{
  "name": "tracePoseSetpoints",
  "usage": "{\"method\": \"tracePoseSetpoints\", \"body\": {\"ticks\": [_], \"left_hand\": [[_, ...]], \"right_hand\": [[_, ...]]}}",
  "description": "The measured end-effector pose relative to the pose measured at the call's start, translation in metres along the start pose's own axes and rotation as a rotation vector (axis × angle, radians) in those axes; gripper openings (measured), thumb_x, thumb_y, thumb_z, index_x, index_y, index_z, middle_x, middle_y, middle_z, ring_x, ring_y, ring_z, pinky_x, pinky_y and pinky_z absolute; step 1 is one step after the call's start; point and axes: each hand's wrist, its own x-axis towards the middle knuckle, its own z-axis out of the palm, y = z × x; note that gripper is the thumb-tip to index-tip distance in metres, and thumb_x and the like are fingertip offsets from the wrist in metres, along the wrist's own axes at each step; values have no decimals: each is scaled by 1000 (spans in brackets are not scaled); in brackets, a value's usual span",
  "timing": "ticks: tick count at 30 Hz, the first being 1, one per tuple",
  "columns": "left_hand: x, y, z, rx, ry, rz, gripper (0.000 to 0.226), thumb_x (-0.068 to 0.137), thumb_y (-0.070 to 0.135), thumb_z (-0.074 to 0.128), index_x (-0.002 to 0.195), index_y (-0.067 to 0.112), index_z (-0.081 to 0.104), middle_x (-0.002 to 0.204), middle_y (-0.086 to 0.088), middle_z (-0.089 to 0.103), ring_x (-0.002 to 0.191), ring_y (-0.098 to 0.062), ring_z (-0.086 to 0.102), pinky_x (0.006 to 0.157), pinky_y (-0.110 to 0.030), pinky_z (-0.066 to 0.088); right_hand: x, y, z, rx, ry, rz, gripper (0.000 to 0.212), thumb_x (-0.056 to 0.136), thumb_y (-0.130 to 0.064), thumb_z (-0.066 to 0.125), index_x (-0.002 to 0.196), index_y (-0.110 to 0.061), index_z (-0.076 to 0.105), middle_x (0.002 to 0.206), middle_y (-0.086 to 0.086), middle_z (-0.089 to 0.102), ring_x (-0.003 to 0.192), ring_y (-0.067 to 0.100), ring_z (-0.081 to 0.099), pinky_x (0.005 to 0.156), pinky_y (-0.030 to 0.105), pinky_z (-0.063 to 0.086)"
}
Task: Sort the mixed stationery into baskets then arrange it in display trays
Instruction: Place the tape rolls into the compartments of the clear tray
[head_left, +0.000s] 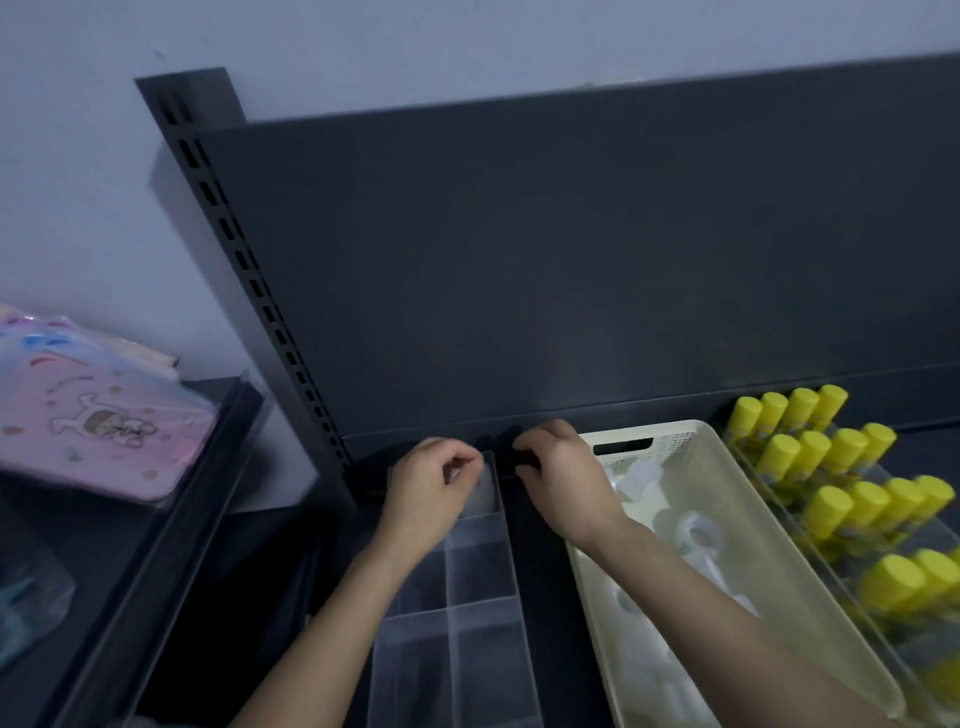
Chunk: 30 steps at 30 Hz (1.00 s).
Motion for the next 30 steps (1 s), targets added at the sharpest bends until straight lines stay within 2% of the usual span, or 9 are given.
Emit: {"method": "tracePoseSetpoints", "body": {"ticks": [6, 9, 13, 17, 20, 23, 25, 28, 30], "left_hand": [[7, 48, 58, -28, -150, 6, 15, 85, 17, 67, 100, 15, 69, 99, 5, 68, 89, -2, 63, 71, -3, 41], [10, 68, 92, 143, -287, 9, 31, 86, 20, 62, 116, 11, 60, 114, -3, 63, 107, -18, 58, 87, -22, 43], [13, 77, 123, 752, -323, 100, 22, 88, 21, 54, 110, 15, 54, 114, -5, 59, 115, -28, 48, 110, -48, 22], [20, 74, 135, 863, -305, 163, 22, 86, 23, 52, 107, 18, 56, 113, -2, 58, 113, -25, 48, 97, -37, 27], [27, 69, 140, 907, -330, 205, 29, 86, 28, 53, 112, 15, 57, 117, -4, 55, 118, -25, 45, 98, -35, 28], [30, 67, 141, 893, -363, 228, 33, 82, 29, 58, 111, 13, 57, 116, -6, 56, 115, -26, 48, 98, -34, 33], [30, 67, 139, 819, -373, 211, 32, 78, 29, 61, 106, 14, 55, 111, -6, 59, 107, -28, 54, 86, -34, 40], [28, 67, 128, 535, -361, 136, 30, 74, 30, 63, 98, 18, 50, 99, -1, 61, 93, -27, 58, 69, -34, 44], [25, 67, 117, 259, -356, 68, 33, 70, 32, 69, 94, 24, 49, 94, 7, 57, 88, -19, 57, 72, -34, 49]], "right_hand": [[-19, 65, -47, -57, 107, 181, 25, 83, -5, 59, 106, -9, 68, 106, 11, 61, 95, 27, 59, 80, 27, 41], [-22, 90, -53, -39, 90, 319, 32, 83, -9, 60, 115, -9, 63, 110, 15, 63, 97, 28, 61, 82, 29, 41], [-21, 110, -50, 1, 34, 417, 39, 82, -14, 62, 120, -9, 58, 115, 14, 63, 100, 30, 62, 79, 28, 40], [-16, 122, -43, 33, -65, 456, 40, 83, -19, 64, 120, -9, 56, 114, 12, 66, 106, 28, 60, 78, 25, 36], [-15, 124, -38, 93, -102, 483, 40, 82, -24, 63, 119, -14, 56, 111, 10, 68, 105, 27, 61, 80, 27, 42], [-15, 121, -35, 160, -90, 482, 37, 80, -23, 58, 116, -17, 57, 105, 8, 69, 100, 27, 63, 78, 29, 47], [-15, 121, -36, 168, -73, 462, 38, 79, -21, 61, 116, -15, 57, 105, 9, 69, 99, 27, 63, 75, 28, 46], [-17, 121, -42, 259, 12, 485, 45, 77, -18, 66, 120, -14, 55, 99, 5, 67, 93, 21, 62, 68, 21, 39], [-18, 117, -48, 409, 61, 523, 44, 75, -14, 67, 118, -14, 57, 94, 3, 64, 84, 22, 61, 65, 26, 44]]}}
